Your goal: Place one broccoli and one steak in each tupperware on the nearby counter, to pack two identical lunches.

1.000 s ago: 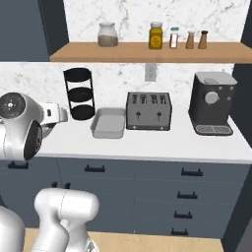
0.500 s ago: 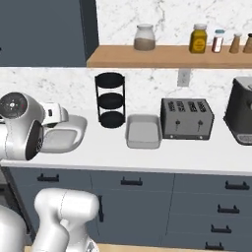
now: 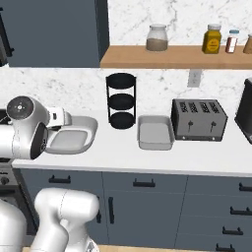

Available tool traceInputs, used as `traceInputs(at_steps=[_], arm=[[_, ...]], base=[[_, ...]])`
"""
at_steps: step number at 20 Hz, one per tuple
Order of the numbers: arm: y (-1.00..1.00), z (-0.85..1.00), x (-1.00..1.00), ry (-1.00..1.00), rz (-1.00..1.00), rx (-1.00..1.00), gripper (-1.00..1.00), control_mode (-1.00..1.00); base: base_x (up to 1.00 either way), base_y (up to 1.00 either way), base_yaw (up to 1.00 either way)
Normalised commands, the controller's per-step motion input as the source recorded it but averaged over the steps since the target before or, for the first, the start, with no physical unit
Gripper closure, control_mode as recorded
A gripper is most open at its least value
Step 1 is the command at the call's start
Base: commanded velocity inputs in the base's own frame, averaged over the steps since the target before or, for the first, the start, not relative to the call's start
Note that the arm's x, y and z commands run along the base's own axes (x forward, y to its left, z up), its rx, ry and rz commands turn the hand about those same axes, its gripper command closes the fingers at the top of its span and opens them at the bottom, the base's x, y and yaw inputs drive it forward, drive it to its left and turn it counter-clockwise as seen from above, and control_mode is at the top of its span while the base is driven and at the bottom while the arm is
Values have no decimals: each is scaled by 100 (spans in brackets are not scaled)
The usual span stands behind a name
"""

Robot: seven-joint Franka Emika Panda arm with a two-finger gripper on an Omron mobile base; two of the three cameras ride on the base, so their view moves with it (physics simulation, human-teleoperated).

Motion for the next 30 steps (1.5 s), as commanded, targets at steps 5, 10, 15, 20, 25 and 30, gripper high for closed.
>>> traceInputs(at_steps=[5,10,15,20,25,30], arm=[[1,-67,100,16,0,8,100,-100],[34,-37,85,8,2,1,100,-100],[62,-8,33,-4,-4,-9,100,-100],[33,-9,3,0,-3,0,100,-100],[0,-31,31,6,0,1,100,-100],[9,-38,64,4,0,0,100,-100]], base=[[0,0,0],[0,0,0],[0,0,0],[0,0,0],[0,0,0],[0,0,0]])
